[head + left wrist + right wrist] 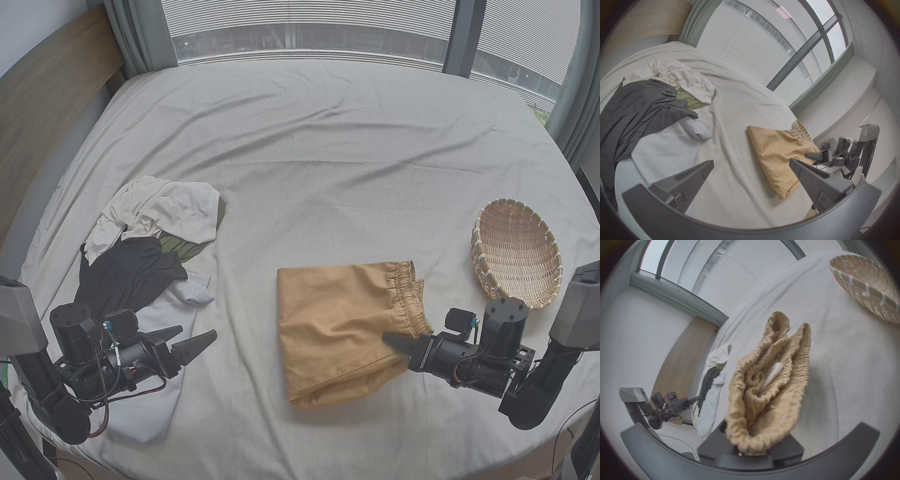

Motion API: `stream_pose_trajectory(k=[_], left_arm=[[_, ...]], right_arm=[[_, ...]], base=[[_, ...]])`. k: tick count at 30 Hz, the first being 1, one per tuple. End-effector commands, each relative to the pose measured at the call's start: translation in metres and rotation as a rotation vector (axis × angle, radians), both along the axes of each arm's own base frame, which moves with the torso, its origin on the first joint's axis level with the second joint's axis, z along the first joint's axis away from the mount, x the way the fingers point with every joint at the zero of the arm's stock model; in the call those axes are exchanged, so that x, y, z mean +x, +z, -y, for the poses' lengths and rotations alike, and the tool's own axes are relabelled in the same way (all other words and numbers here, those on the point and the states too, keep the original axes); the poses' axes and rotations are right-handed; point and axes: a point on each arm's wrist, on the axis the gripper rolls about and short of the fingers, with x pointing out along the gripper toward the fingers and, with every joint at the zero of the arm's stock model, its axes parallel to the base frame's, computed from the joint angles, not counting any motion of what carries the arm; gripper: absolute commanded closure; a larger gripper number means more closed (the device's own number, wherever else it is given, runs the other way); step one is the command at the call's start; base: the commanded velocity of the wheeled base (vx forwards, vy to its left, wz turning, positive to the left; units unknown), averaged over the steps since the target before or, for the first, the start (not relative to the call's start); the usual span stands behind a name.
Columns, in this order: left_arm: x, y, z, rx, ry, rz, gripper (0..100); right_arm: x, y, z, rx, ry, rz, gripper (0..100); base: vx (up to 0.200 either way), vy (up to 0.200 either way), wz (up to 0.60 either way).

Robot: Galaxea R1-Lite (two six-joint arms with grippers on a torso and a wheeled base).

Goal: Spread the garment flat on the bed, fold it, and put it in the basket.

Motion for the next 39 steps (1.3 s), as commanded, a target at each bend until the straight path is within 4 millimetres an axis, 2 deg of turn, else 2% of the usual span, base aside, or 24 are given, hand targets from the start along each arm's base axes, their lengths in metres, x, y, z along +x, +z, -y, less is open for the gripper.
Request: stream_pose_trajectory(k=[1, 9, 14, 26, 31, 39], left_arm=[[-0.001, 0.001, 0.005, 0.007, -0.022, 0.013, 0], [-0.008, 0.000, 0.003, 0.174, -0.068, 0.121, 0], [-0.011, 0.007, 0.003, 0.182, -0.073, 0.159, 0], [-0.009, 0.004, 0.001, 0.217, -0.074, 0.171, 0], [-0.011, 0.001, 0.003, 0.221, -0.081, 0.159, 0], [-0.012, 0.001, 0.004, 0.223, -0.085, 0.159, 0]], right_arm=[[-0.023, 0.039, -0.004, 0.067, 0.072, 0.122, 100], [-0.033, 0.062, -0.001, 0.100, 0.089, 0.218, 100], [-0.037, 0.068, -0.001, 0.092, 0.103, 0.261, 100], [-0.039, 0.079, -0.003, 0.126, 0.111, 0.376, 100], [-0.036, 0.082, 0.002, 0.101, 0.092, 0.418, 100], [-0.027, 0.088, 0.023, 0.027, 0.004, 0.501, 100]], base=[[0.000, 0.000, 0.00], [0.000, 0.000, 0.00], [0.000, 0.000, 0.00], [0.000, 0.000, 0.00], [0.000, 0.000, 0.00], [0.000, 0.000, 0.00]])
